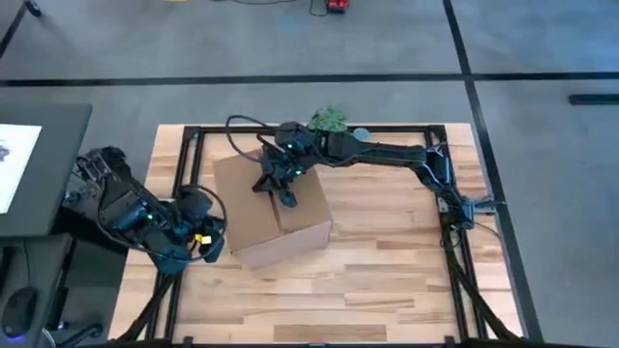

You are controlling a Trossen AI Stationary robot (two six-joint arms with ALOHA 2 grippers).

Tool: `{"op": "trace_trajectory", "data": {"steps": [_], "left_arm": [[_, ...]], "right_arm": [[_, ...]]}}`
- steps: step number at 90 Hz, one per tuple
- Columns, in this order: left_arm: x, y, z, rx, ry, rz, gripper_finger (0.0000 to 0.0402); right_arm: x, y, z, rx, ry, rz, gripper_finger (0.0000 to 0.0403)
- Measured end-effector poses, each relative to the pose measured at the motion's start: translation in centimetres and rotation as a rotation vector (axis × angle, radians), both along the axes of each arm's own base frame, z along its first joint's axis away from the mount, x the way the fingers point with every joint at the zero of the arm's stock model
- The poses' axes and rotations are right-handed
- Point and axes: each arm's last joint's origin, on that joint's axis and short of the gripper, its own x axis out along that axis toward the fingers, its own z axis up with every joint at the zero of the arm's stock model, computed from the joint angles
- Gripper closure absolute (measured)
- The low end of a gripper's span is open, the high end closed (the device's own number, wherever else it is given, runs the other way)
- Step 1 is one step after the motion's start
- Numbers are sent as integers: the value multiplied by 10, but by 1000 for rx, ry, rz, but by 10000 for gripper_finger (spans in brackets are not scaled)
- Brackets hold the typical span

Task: Wrap mug
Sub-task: Close the box

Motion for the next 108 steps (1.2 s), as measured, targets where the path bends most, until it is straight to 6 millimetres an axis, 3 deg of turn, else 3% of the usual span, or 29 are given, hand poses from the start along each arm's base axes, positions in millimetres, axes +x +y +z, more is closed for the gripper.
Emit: {"op": "trace_trajectory", "data": {"steps": [19, 29, 60, 86, 108], "left_arm": [[4, -3, -33, 59, 15, 88, 401], [4, 0, -41, 115, -9, 122, 401], [-2, 19, -33, 218, -49, 113, 402], [-23, 36, -16, 130, -148, 87, 402], [-28, 37, -12, 150, -158, 18, 402]], "right_arm": [[5, 9, -13, -27, 51, -22, 403], [2, 11, -15, -18, 105, -49, 403], [-11, 12, -3, 33, 196, -244, 403], [-19, 20, 10, 35, 204, -360, 403], [-23, 10, 12, 30, 210, -393, 403]]}}
